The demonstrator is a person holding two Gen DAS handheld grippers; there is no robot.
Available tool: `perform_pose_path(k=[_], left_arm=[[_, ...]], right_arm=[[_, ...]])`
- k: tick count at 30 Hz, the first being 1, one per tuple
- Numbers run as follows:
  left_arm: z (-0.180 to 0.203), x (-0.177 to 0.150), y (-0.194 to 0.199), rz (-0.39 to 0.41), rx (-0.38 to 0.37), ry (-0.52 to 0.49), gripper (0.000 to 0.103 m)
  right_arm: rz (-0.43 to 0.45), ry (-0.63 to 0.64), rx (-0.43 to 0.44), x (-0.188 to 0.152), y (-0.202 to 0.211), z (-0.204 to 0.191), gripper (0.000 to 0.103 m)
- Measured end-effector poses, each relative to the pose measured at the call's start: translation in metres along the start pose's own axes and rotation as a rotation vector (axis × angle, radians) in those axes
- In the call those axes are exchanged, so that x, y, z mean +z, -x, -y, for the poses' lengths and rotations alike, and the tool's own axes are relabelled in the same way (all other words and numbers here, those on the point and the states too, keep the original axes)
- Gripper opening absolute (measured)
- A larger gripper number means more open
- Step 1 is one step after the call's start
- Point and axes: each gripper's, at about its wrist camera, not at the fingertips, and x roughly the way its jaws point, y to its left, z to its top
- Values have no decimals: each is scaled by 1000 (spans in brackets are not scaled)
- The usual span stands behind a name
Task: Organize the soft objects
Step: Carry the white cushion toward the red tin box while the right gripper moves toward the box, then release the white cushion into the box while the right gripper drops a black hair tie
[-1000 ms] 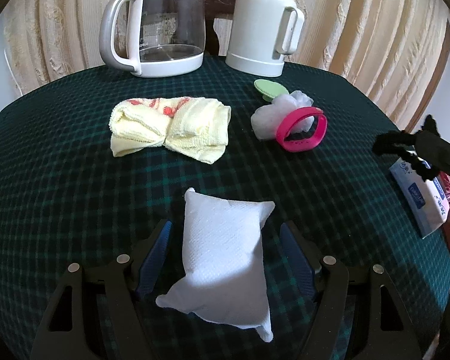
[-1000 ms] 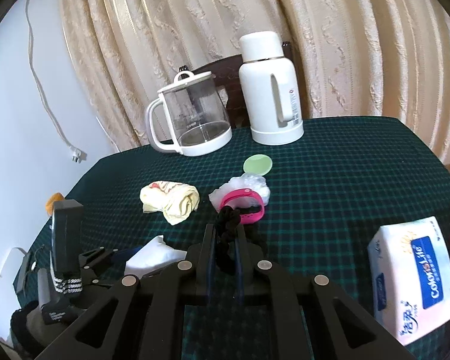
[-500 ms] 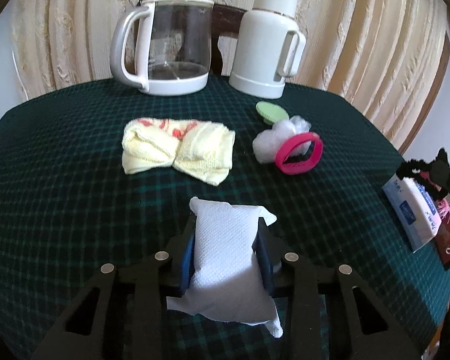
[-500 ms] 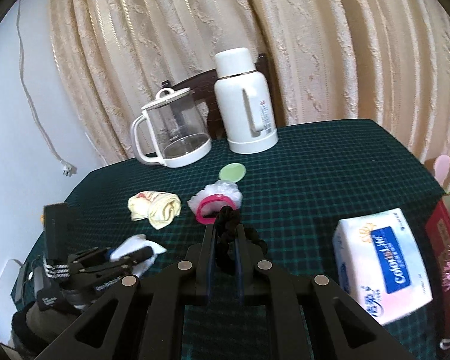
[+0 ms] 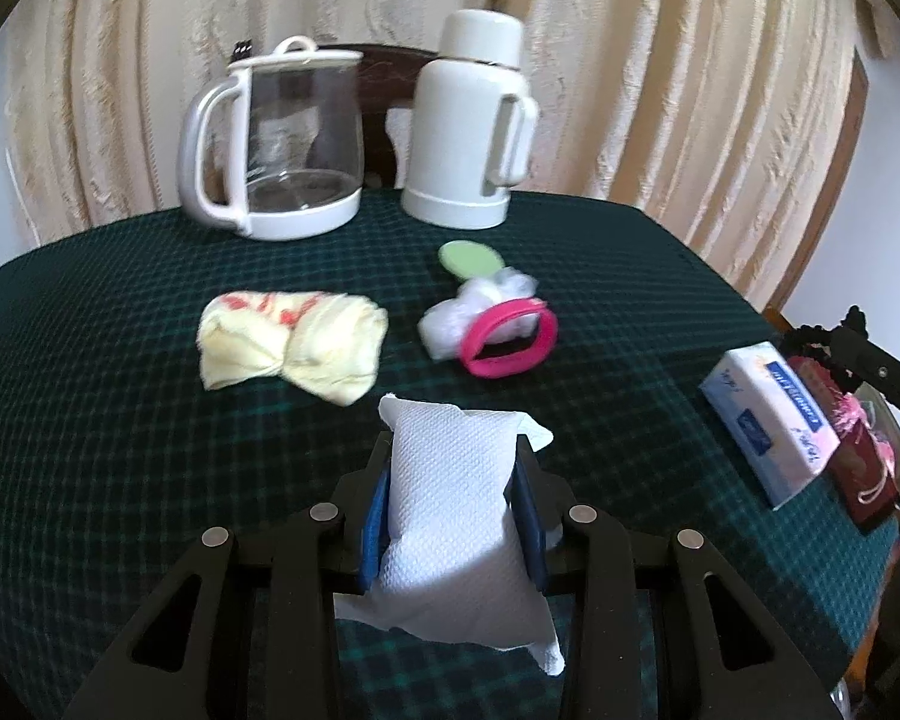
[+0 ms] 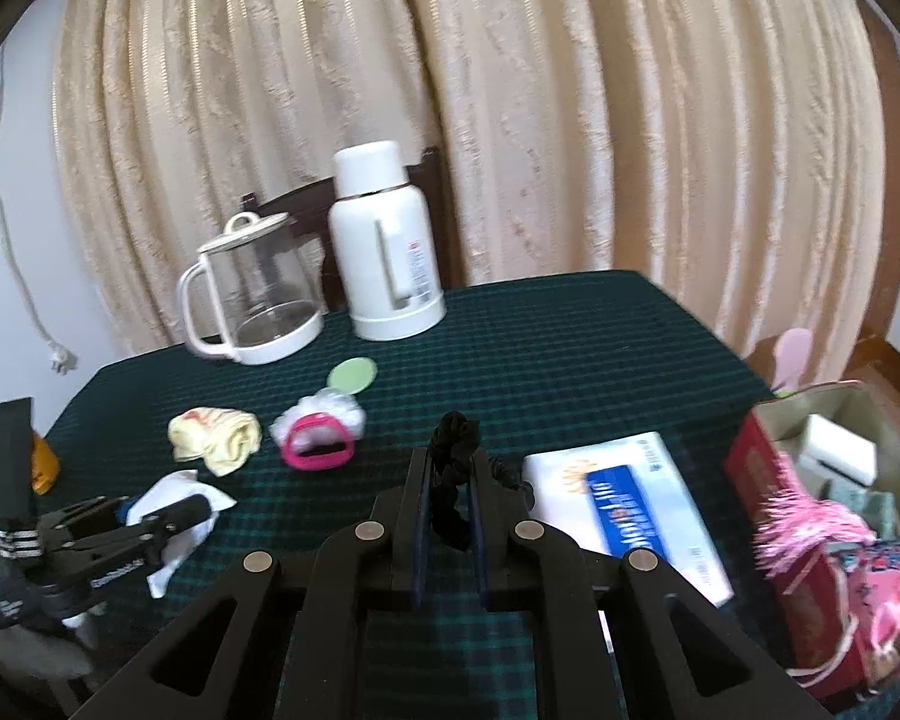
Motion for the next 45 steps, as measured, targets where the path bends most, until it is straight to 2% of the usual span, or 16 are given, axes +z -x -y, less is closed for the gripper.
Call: perform_pose_path(k=[11,21,31,45], left_arm=[[57,13,9,22,-61,-84,37],[122,21,11,29,-133,-172,37],[189,32,8,30,-209,-260,37],[262,39,6,32,-297,-369,37]], right_arm=[[55,-63,-113,-4,26,50,12],[89,-113,-255,-16,49,105,12],[87,-171,-329,-29,64,150,12],[69,-219,-402,-43,70,190,12]])
